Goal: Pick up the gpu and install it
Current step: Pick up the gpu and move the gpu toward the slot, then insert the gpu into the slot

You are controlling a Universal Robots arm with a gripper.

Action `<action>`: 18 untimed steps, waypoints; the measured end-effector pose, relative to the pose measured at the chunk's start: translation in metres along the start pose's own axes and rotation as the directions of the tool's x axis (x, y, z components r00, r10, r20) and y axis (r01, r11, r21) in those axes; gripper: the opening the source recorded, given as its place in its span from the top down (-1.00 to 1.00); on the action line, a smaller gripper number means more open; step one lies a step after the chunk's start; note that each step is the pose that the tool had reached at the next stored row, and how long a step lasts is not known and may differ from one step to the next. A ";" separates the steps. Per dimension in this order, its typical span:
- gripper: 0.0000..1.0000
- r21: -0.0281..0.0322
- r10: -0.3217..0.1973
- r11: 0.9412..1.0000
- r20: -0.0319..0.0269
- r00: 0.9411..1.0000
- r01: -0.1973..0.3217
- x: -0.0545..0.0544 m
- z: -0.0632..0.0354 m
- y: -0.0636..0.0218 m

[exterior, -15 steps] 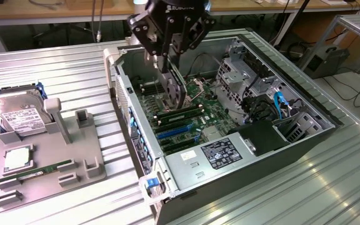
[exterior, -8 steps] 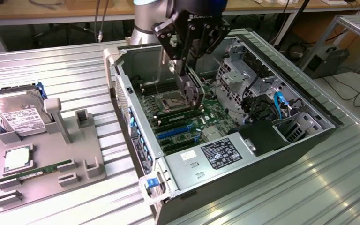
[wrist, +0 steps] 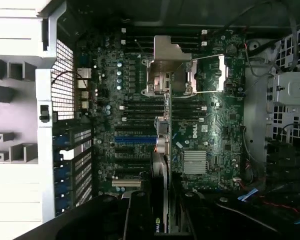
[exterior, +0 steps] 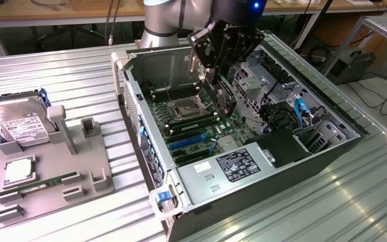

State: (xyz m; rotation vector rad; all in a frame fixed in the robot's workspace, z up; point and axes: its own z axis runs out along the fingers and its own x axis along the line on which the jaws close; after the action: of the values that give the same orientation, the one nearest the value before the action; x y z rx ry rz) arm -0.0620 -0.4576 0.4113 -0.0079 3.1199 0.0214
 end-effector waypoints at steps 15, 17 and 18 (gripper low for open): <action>0.47 0.000 0.000 1.000 0.000 1.000 0.000 -0.008 0.0072 -0.0001; 0.47 0.000 0.000 1.000 0.000 1.000 0.000 -0.008 0.0072 -0.0001; 0.47 0.000 -0.008 1.000 0.000 1.000 0.008 -0.008 0.0073 -0.0001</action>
State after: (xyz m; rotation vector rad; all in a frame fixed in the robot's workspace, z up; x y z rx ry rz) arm -0.0541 -0.4575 0.4042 -0.0208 3.1197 0.0211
